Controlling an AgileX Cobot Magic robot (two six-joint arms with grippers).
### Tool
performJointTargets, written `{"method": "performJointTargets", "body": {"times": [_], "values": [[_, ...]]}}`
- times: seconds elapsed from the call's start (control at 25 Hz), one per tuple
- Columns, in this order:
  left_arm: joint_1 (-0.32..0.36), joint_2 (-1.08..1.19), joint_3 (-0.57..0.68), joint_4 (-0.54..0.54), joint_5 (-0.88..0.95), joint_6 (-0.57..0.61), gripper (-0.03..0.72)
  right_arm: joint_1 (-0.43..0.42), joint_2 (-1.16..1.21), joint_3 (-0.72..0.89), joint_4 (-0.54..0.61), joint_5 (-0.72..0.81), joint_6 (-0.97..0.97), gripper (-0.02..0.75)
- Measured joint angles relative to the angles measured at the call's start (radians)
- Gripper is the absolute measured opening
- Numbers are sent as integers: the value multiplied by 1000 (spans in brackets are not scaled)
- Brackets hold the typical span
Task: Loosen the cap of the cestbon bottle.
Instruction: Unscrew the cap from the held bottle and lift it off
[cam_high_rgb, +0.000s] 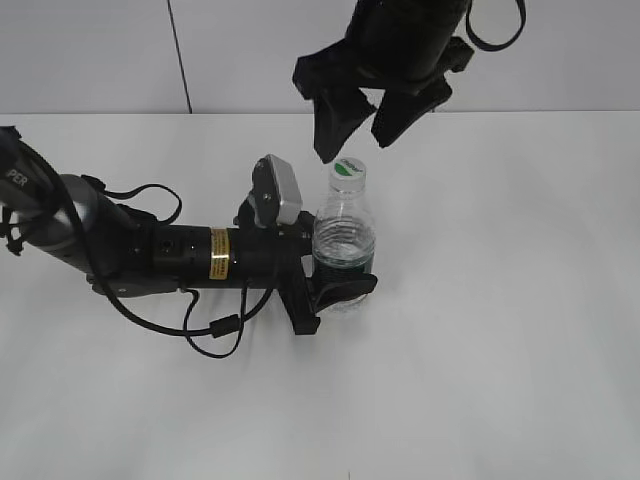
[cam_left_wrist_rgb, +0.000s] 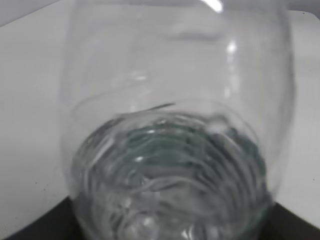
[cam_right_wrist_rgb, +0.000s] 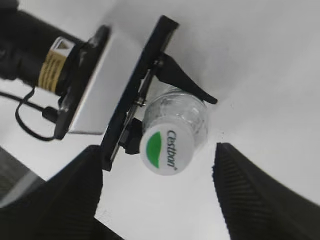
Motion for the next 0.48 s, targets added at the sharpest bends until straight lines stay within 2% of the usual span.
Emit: {"method": "performJointTargets", "body": {"times": [0.16,0.48], "values": [[0,0,0,0,0,0,404,0,0,0,-34,0,176,497],[0,0,0,0,0,-1,404,0,21,0,-29,1,210,492]]}}
